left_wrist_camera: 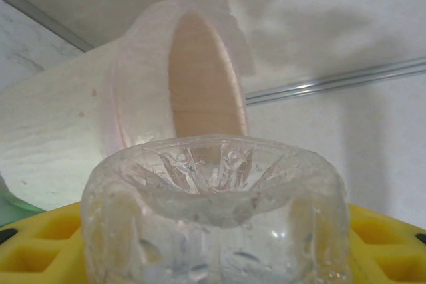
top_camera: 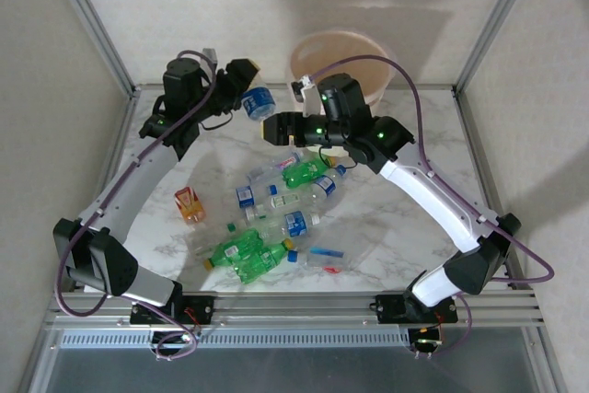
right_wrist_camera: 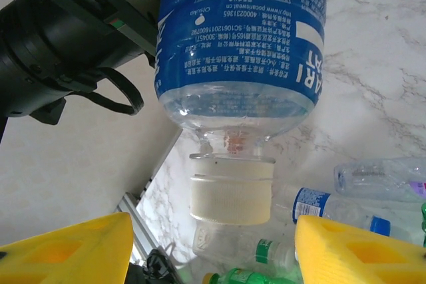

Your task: Put the plastic bottles in the bin

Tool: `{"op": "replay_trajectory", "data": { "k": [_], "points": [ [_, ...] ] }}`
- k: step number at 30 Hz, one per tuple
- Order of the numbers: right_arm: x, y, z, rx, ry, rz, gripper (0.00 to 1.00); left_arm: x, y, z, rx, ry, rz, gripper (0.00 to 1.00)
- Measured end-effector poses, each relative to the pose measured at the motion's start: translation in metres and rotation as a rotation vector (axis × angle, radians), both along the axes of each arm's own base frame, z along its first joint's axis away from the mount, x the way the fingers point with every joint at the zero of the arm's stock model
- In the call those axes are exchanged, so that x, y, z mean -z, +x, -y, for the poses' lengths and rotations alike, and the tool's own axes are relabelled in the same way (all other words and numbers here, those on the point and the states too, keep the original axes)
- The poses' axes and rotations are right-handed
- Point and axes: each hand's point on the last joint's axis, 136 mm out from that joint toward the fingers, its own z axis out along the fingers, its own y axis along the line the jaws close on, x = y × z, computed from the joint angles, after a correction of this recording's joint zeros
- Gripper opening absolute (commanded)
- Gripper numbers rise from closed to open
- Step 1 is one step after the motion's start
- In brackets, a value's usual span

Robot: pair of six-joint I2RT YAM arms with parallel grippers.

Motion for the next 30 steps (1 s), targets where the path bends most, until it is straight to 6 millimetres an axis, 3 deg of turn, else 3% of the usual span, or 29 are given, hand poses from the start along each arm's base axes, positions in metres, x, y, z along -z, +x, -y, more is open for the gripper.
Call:
{"op": "replay_trajectory", "data": {
  "k": [5, 13, 23, 26, 30],
  "points": [
    [0.001, 0.003, 0.001, 0.007, 0.005, -0.005, 0.55, -0.006, -0.002, 0.005, 0.023, -0.025, 0.008, 0.57],
    [0.001, 0.007, 0.001, 0.019, 0.015, -0.009, 0.52, -0.014, -0.009, 0.017, 0.074, -0.047, 0.025, 0.56],
    [-0.002, 0.006, -0.001, 0.008, 0.037, -0.024, 0.27, -0.015, -0.011, 0.021, 0.081, -0.048, 0.032, 0.57],
    [-0.002, 0.006, -0.001, 0.008, 0.039, -0.023, 0.2, -0.016, -0.01, 0.021, 0.079, -0.047, 0.035, 0.72],
    [-0.001, 0.008, 0.0, 0.016, 0.033, -0.023, 0.19, -0.018, -0.012, 0.024, 0.087, -0.059, 0.036, 0.98]
  ]
}}
